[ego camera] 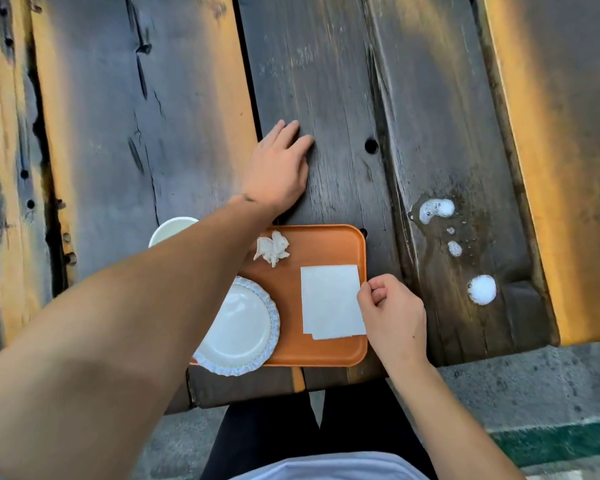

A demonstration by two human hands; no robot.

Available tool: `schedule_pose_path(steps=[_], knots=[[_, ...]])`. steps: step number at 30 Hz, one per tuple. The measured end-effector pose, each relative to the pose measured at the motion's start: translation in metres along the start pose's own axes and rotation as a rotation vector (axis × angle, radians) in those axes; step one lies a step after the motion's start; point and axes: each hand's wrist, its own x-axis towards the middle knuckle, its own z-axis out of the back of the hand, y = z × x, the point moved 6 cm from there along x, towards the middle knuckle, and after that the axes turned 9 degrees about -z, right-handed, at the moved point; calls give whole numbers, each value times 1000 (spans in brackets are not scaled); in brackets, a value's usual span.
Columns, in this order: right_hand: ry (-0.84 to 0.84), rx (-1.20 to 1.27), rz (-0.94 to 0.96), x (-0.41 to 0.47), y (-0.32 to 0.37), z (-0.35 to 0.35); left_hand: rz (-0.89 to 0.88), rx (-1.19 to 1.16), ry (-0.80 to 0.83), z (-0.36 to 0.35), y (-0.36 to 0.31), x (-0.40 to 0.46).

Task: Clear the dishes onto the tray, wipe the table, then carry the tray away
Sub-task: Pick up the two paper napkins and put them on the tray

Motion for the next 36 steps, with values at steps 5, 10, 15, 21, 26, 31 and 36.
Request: schedule_pose_path(steps=[5,10,15,21,26,31,36], knots=[[-30,-31,42,11,4,-1,-81,45,12,-9,7,10],[-66,-32,108,24,13,4,-91,70,-75,-14,8,6],[-69,4,130,31,20,6,-66,46,-148,-14,10,7],[-81,-141,238,19,29,4,13,61,-219,-10,12,5],[-79,-133,224,20,28,-1,20,78,-212,-11,13,7],[-126,-143,220,17,23,-2,13,98,-221,-13,14,7],[-140,-102,178,13,20,-6,10,98,-227,-15,15,7]])
